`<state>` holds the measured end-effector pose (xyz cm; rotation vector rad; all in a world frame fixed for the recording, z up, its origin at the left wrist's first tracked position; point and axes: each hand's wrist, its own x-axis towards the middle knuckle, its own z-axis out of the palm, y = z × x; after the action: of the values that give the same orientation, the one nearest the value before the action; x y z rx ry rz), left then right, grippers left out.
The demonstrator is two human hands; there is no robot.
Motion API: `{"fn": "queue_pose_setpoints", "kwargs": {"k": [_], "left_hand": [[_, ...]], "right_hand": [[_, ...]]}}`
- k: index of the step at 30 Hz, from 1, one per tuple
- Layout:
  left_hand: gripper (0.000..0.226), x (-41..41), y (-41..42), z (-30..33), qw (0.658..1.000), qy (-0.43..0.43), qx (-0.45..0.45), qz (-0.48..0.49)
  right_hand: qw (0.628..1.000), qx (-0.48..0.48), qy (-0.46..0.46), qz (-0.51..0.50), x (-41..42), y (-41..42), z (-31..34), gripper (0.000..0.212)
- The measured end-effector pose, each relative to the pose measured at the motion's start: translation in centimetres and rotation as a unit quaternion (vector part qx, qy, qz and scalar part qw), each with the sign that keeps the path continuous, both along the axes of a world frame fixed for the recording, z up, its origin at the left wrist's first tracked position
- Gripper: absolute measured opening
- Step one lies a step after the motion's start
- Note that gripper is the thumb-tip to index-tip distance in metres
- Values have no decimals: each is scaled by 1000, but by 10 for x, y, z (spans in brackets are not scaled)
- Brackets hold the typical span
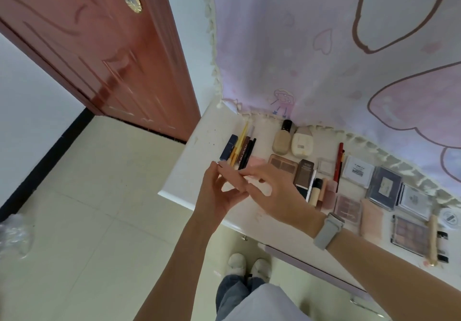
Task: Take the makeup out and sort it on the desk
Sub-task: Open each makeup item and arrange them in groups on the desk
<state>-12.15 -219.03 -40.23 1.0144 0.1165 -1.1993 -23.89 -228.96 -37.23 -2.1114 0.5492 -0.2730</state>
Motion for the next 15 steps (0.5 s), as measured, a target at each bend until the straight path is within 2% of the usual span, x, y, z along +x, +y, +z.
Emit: {"fn": "queue_pose_setpoints", "kwargs": {"k": [1, 3, 7, 11, 15], "left_hand": [[36, 4, 1, 2, 999, 33, 1, 21], [41, 11, 1, 7, 999, 37, 12, 19], [77, 18, 6, 20, 1000, -2, -7, -14], [79, 23, 12, 29, 997, -63, -19, -26], [83, 18, 13, 36, 996, -74, -47, -13]], "right_hand": [[999, -18, 1, 26, 2, -1, 3, 31], [996, -57, 2, 71, 11, -1, 9, 34], [986, -127, -12, 107, 31, -4, 21, 33], [962, -214, -35, 165, 43, -1, 28, 34], [941, -251, -46, 222, 51, -10, 34, 36]]}}
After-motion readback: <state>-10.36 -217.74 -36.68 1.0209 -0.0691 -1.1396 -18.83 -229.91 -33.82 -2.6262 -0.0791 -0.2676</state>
